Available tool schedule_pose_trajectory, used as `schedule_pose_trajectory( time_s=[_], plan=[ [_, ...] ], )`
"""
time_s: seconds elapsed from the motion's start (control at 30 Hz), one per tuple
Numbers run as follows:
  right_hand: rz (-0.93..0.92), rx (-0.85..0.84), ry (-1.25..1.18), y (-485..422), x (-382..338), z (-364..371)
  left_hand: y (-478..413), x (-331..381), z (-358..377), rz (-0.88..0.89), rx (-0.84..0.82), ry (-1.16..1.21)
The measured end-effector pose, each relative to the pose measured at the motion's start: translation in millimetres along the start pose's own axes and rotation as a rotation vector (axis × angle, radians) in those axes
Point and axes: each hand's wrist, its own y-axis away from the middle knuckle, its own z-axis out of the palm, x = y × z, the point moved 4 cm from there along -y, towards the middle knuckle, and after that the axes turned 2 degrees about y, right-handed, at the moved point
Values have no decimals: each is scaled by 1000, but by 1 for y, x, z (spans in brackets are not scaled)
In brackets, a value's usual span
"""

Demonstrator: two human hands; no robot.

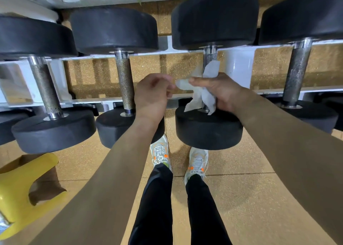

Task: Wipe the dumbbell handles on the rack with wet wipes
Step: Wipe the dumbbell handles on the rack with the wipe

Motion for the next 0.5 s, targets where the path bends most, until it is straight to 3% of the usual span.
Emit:
schedule_pose_trajectory(
  time_s=[0.13,0.27,0.37,0.5],
  plan=[
    [-79,358,113,1,-8,13,0,-1,3,15,91,-29],
    [-28,512,55,-7,-14,19,-2,-8,8,-36,104,-56],
    [-61,437,190,-17,-24,16,-3,-12,18,-71,72,-85],
    [-158,16,-240,-21,-30,5,1,-17,31,-178,40,-6]
  ],
)
